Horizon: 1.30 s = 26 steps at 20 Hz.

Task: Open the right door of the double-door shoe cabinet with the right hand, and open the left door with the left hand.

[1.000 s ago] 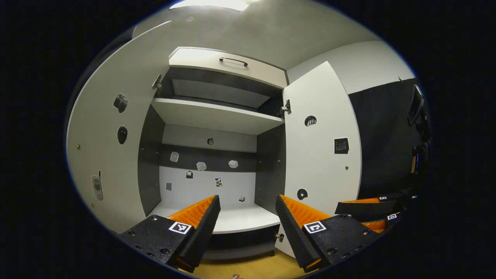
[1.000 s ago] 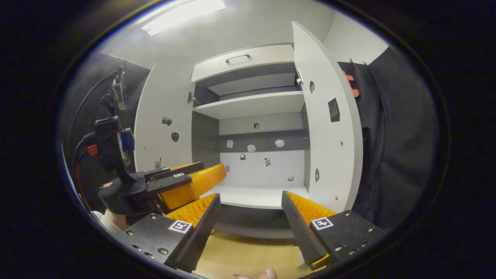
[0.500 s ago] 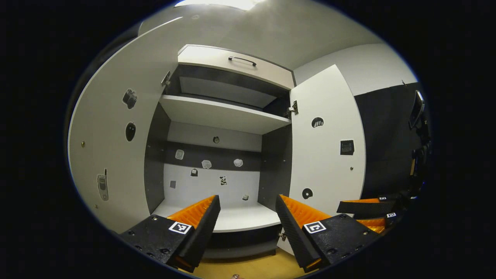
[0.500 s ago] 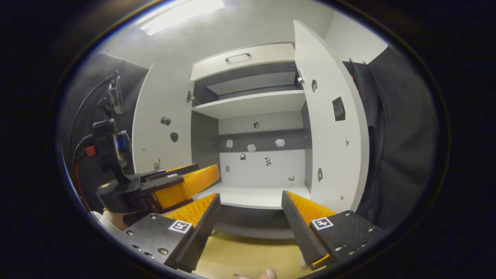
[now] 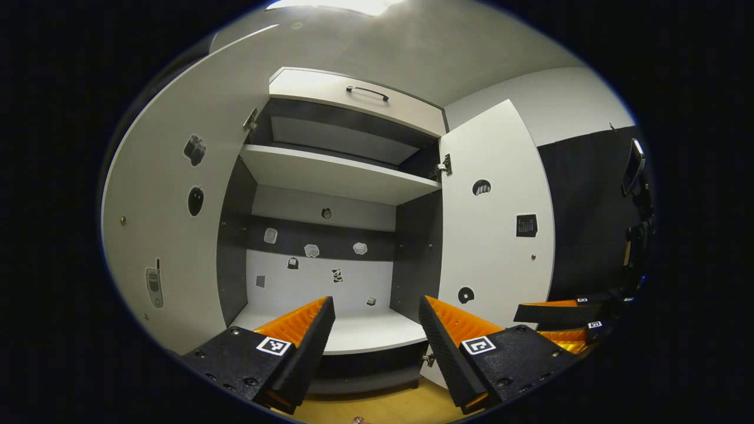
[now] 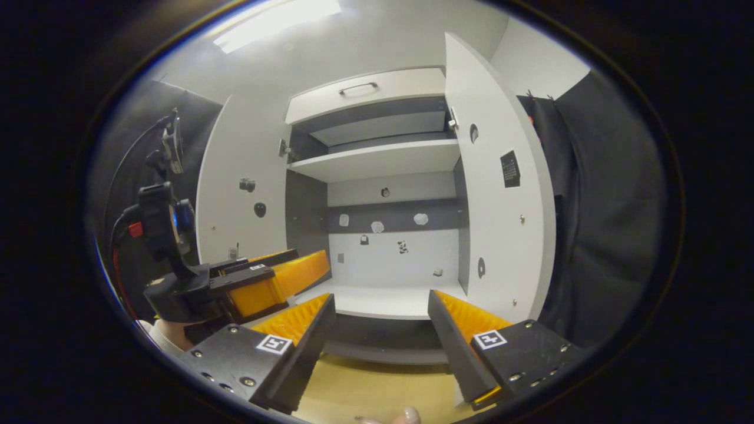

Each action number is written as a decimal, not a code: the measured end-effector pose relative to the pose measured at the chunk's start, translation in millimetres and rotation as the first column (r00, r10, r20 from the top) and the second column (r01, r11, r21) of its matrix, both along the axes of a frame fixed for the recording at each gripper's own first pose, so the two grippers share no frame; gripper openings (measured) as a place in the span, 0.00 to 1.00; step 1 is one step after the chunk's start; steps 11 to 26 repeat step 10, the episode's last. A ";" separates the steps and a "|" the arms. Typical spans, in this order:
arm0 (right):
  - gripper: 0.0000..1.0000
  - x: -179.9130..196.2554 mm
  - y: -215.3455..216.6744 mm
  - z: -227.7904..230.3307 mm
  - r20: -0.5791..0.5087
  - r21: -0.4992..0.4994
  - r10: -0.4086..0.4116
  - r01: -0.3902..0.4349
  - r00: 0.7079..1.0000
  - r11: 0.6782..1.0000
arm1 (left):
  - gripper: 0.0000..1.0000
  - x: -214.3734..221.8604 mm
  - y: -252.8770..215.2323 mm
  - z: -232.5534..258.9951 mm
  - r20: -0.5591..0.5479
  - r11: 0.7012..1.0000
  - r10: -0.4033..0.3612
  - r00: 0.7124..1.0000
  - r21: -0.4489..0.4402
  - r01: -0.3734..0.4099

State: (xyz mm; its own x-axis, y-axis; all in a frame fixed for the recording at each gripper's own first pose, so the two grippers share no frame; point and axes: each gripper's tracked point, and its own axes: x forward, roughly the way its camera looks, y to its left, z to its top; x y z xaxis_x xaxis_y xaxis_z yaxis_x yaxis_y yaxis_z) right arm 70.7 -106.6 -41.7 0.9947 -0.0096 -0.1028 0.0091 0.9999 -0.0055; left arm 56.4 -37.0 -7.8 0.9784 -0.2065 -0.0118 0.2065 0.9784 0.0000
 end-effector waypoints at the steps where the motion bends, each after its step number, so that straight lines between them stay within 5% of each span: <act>1: 0.96 -0.2 0.2 0.2 0.000 0.000 0.000 0.000 1.000 1.000 | 0.90 0.2 -1.1 0.0 0.001 1.000 0.000 1.000 -0.002 0.000; 26: 0.96 -3.2 1.9 1.0 0.001 -0.006 0.005 -0.005 1.000 1.000 | 0.90 -3.3 1.0 1.1 0.004 1.000 0.007 1.000 -0.006 -0.007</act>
